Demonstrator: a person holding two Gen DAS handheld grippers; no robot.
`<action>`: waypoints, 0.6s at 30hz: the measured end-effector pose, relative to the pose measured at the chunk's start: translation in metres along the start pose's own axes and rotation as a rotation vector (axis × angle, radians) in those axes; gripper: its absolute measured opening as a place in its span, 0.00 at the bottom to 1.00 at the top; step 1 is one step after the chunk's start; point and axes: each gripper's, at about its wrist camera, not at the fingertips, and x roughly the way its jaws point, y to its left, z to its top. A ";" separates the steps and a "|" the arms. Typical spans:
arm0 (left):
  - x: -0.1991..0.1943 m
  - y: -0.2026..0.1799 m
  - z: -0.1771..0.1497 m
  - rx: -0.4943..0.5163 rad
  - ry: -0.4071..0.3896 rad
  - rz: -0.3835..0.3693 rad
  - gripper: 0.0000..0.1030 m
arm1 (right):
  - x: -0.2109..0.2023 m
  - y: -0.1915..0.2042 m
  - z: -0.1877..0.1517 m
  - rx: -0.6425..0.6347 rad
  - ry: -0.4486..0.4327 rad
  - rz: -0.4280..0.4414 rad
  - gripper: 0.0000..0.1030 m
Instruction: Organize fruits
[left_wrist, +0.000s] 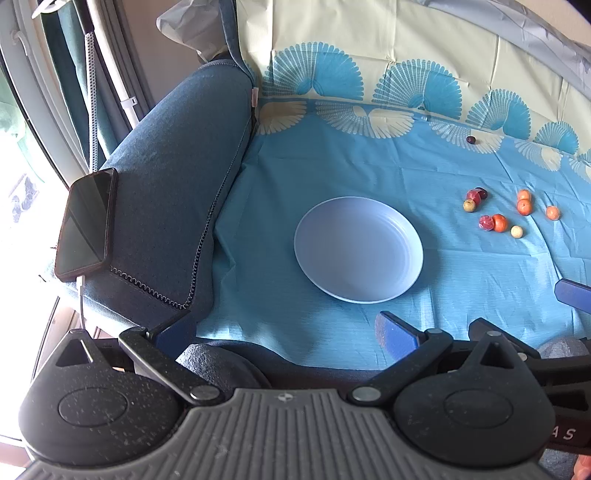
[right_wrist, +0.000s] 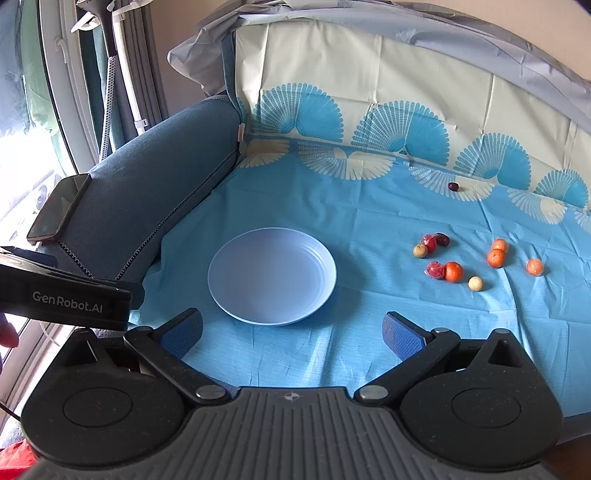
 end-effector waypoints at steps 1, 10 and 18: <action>0.000 0.000 0.000 -0.001 0.002 0.000 1.00 | 0.001 -0.001 0.000 0.002 0.001 0.002 1.00; 0.012 -0.005 0.006 -0.002 0.039 -0.031 1.00 | 0.016 -0.014 -0.005 0.045 0.017 0.000 1.00; 0.035 -0.052 0.024 0.087 0.035 -0.022 1.00 | 0.033 -0.083 -0.019 0.236 -0.054 -0.146 1.00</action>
